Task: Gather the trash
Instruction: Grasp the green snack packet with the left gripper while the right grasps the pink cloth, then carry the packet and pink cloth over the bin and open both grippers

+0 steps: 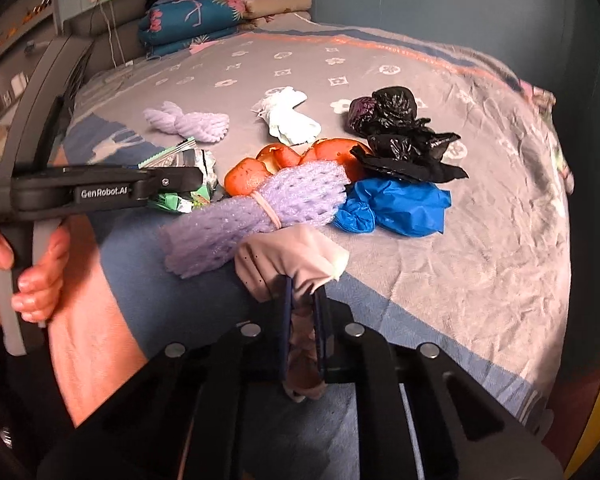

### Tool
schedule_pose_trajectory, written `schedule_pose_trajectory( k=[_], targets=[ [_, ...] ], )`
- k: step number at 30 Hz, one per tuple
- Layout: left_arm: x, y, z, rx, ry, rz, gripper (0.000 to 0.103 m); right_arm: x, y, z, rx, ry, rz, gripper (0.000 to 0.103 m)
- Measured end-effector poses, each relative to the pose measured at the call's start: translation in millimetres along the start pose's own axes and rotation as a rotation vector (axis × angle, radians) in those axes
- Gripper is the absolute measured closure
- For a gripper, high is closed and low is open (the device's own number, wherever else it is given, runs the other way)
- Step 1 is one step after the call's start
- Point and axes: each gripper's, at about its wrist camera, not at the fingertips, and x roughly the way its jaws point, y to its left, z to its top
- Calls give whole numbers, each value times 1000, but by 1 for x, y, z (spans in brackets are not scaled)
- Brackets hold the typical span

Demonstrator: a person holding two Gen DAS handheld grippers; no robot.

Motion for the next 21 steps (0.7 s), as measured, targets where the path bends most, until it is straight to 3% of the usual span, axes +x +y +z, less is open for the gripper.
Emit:
schedule_pose_trajectory(
  k=[8, 21],
  targets=[
    [-29, 2, 2, -19, -49, 10, 71, -33, -12, 12, 72, -28, 42, 94],
    [-79, -22, -10, 16, -86, 13, 71, -88, -13, 22, 68, -60, 93, 94]
  ],
)
